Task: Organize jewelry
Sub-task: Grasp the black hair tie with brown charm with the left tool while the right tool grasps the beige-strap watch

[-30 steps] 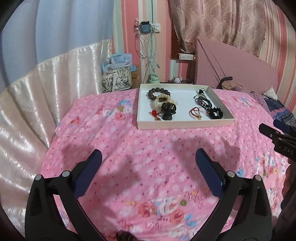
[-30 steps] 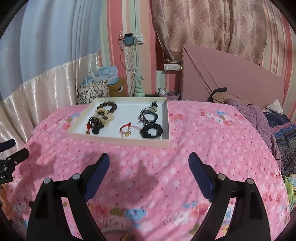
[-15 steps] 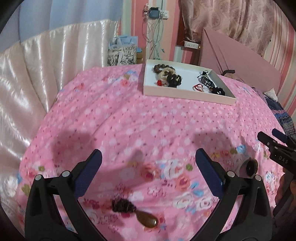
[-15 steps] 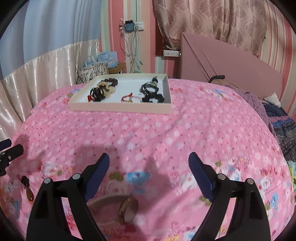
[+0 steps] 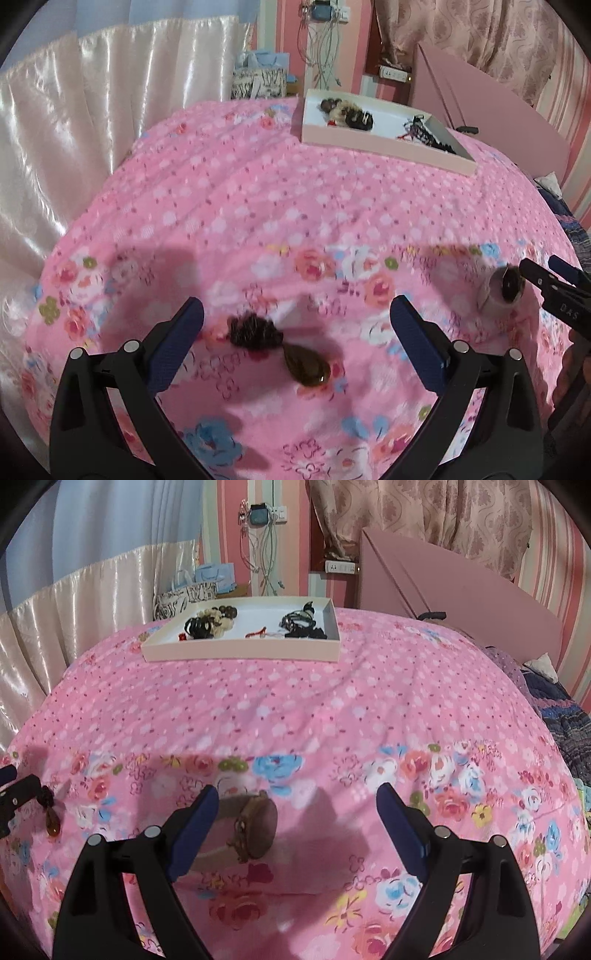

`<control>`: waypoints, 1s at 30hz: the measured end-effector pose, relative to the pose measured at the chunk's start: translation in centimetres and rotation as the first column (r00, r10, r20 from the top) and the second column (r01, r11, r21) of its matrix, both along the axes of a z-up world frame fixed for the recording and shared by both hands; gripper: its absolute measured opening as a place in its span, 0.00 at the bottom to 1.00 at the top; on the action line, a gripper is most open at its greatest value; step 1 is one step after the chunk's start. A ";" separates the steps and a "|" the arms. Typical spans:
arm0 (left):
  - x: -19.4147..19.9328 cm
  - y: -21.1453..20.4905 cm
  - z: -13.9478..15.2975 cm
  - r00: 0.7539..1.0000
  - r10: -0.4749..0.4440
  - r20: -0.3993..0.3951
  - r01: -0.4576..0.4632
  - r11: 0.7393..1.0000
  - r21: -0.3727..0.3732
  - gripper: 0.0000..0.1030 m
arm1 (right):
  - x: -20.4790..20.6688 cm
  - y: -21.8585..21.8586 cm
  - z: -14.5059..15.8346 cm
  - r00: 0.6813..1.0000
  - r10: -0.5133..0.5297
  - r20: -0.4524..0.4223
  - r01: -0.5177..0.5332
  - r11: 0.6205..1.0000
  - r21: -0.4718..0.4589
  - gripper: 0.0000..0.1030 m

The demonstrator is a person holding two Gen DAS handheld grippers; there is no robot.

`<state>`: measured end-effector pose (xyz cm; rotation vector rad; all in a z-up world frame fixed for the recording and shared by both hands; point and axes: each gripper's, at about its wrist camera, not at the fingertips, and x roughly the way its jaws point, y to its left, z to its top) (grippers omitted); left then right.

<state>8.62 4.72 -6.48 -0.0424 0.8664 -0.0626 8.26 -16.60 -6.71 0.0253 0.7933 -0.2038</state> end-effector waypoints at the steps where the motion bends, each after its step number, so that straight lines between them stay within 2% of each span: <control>1: -0.1 0.1 -0.4 1.000 0.005 -0.009 -0.005 1.000 -0.005 0.97 | 0.1 0.1 -0.2 1.000 0.001 -0.003 -0.001 1.000 -0.002 0.85; 6: -0.3 0.5 -1.4 0.999 0.009 -0.039 -0.010 1.000 -0.017 0.95 | 0.5 0.8 -0.7 1.000 0.005 -0.021 -0.006 1.000 -0.022 0.85; 10: -0.3 0.5 -2.1 0.998 -0.007 -0.063 0.005 1.000 -0.025 0.82 | 1.0 0.7 -1.7 0.999 0.000 -0.051 -0.001 1.000 -0.006 0.84; 15: -0.1 0.7 -2.7 0.996 -0.001 -0.086 -0.001 1.000 -0.023 0.77 | 0.9 0.6 -2.3 0.998 -0.002 -0.067 0.001 1.000 -0.001 0.83; 18: 0.0 0.8 -2.9 0.996 0.003 -0.091 -0.005 1.000 -0.024 0.76 | 0.9 0.6 -2.6 0.997 0.005 -0.076 -0.003 1.000 0.015 0.74; 21: 0.2 1.3 -3.3 0.995 0.019 -0.097 -0.020 1.000 -0.005 0.63 | 0.9 0.8 -2.8 0.996 0.012 -0.086 -0.011 1.000 0.017 0.67; 23: 0.4 1.7 -3.6 0.994 0.019 -0.109 -0.021 1.000 -0.018 0.61 | 1.0 1.0 -3.0 0.995 0.022 -0.099 -0.019 0.999 0.025 0.61; 27: 0.5 2.2 -3.6 0.993 0.019 -0.113 -0.022 0.999 -0.029 0.58 | 1.0 1.2 -3.5 0.994 0.021 -0.109 -0.019 1.000 0.019 0.59; 30: 0.6 2.4 -3.4 0.993 0.021 -0.118 -0.025 0.999 -0.032 0.43 | 0.7 1.0 -3.5 0.994 0.019 -0.109 -0.016 1.000 0.026 0.59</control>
